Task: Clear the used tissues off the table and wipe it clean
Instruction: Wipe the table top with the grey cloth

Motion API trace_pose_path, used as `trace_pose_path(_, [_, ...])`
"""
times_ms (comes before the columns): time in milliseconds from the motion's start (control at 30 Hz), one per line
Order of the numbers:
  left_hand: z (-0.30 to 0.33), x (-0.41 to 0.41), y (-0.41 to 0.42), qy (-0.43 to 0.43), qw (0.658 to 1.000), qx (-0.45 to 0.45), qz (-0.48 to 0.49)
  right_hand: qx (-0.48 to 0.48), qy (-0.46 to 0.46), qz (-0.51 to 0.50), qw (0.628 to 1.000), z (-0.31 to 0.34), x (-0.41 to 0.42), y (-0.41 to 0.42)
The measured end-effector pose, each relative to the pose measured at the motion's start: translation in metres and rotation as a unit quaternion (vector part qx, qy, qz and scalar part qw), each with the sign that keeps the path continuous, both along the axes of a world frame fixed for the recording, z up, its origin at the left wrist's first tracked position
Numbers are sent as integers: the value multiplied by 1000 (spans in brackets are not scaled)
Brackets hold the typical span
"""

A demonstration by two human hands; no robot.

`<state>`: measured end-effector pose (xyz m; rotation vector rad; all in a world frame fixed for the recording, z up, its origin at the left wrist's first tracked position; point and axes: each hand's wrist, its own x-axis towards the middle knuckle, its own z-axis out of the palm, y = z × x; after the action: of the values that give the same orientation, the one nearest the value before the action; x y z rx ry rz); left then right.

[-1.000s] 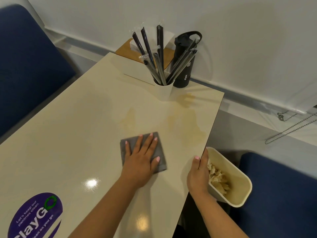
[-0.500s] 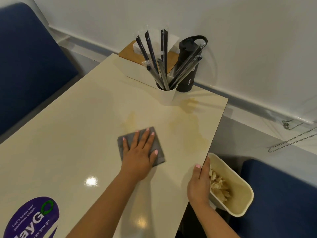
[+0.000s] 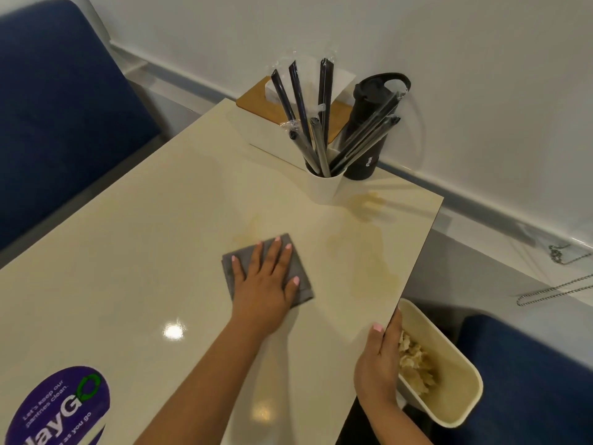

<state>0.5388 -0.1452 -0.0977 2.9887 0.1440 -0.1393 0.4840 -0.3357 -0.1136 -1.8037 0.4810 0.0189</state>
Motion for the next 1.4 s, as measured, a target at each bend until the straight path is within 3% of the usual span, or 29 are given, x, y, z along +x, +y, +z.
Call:
trace_pose_path(133, [-6, -32, -27, -23, 1000, 6, -14, 6, 21, -8, 1000, 2, 1, 0])
trace_pose_path(300, [2, 9, -36, 0, 1000, -3, -26, 2, 36, 3, 999, 6, 3, -2])
trace_pose_path(433, [2, 31, 2, 30, 997, -3, 69, -2, 29, 15, 999, 6, 2, -3])
trace_pose_path(567, [5, -2, 2, 33, 991, -18, 128, 6, 35, 16, 999, 9, 3, -3])
trace_pose_path(700, [7, -11, -30, 37, 994, -18, 102, 6, 34, 19, 999, 13, 4, -2])
trace_pose_path(867, [7, 46, -8, 43, 997, -16, 66, 7, 36, 15, 999, 9, 5, -2])
trace_pose_path(1100, [12, 19, 32, 43, 981, -27, 186, -3, 22, 4, 1000, 3, 4, -1])
trace_pose_path(1233, [11, 10, -2, 41, 988, -18, 146, -22, 20, -10, 1000, 1, 4, 2])
trace_pose_path(1400, [10, 72, 12, 33, 995, -24, 89, -28, 35, -24, 999, -2, 4, 2])
